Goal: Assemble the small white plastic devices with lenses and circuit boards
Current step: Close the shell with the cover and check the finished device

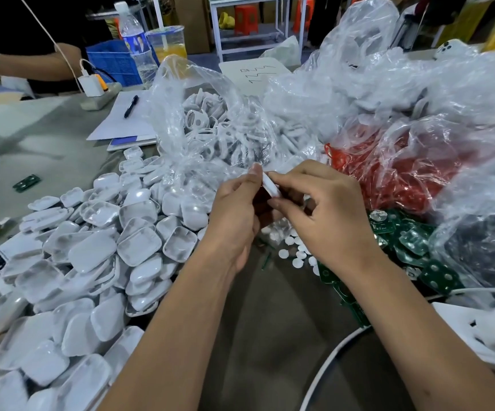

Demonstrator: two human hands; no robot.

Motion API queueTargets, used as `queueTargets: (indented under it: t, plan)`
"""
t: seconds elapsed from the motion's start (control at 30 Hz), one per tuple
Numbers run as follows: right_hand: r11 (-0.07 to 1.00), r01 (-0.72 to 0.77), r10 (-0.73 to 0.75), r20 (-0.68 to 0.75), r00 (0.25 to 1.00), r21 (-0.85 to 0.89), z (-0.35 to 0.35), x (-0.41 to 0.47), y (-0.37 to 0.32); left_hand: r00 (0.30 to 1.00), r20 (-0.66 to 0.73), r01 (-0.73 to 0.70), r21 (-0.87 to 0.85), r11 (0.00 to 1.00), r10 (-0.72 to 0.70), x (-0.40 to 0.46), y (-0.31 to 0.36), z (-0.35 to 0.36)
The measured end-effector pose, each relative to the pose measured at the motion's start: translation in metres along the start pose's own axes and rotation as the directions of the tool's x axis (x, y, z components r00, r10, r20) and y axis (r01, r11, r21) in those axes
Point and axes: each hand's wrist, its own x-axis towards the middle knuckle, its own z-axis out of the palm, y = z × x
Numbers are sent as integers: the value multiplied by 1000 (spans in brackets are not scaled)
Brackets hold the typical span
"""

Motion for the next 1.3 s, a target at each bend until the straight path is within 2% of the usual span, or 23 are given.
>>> queueTargets:
  t: [0.13,0.27,0.4,0.47,0.53,0.63,0.73,0.8,0.87,0.93,1.03,1.17,1.23,1.3]
  plan:
    - [997,39,-42,-52,998,-66,2,-2,-1,1000,5,21,-7,1000,-21,0,2,2]
    - [991,90,-91,-10,996,-99,8,-1,-2,999,-15,44,37,998,-43,-4,4,2]
    - [996,73,-71,51,996,-49,9,-3,-2,994,-61,96,70,993,-91,-4,6,2]
    - [999,52,-53,78,996,13,8,-3,-1,987,-44,152,-3,988,-152,-5,6,1]
    - [997,28,-32,54,998,76,8,-2,-4,971,22,239,-174,955,-239,-4,7,-1]
    - [973,-141,144,-3,990,182,7,-2,-10,958,60,282,-385,879,-281,-1,8,-1]
    - [890,-374,394,-26,919,260,4,-2,-9,976,19,204,-444,873,-218,4,5,1]
    - [752,-505,511,111,853,424,5,-2,-9,989,31,143,-358,923,-142,4,2,5]
    - [553,-579,523,291,801,599,8,-3,-11,992,66,114,-177,978,-104,1,-3,8]
    - [486,-582,514,325,793,652,10,-5,-11,996,55,73,-5,997,-72,0,-8,11]
    - [467,-536,570,224,790,703,6,-2,-7,997,-1,-79,138,987,80,0,-13,10]
    - [483,-467,552,155,819,741,4,-1,-2,952,42,-304,219,927,303,0,-16,6]
    - [543,-460,525,144,839,703,7,-2,-1,946,13,-319,202,926,323,2,-16,4]
    - [660,-467,519,92,850,589,7,-4,2,944,-5,-322,207,924,330,4,-14,3]
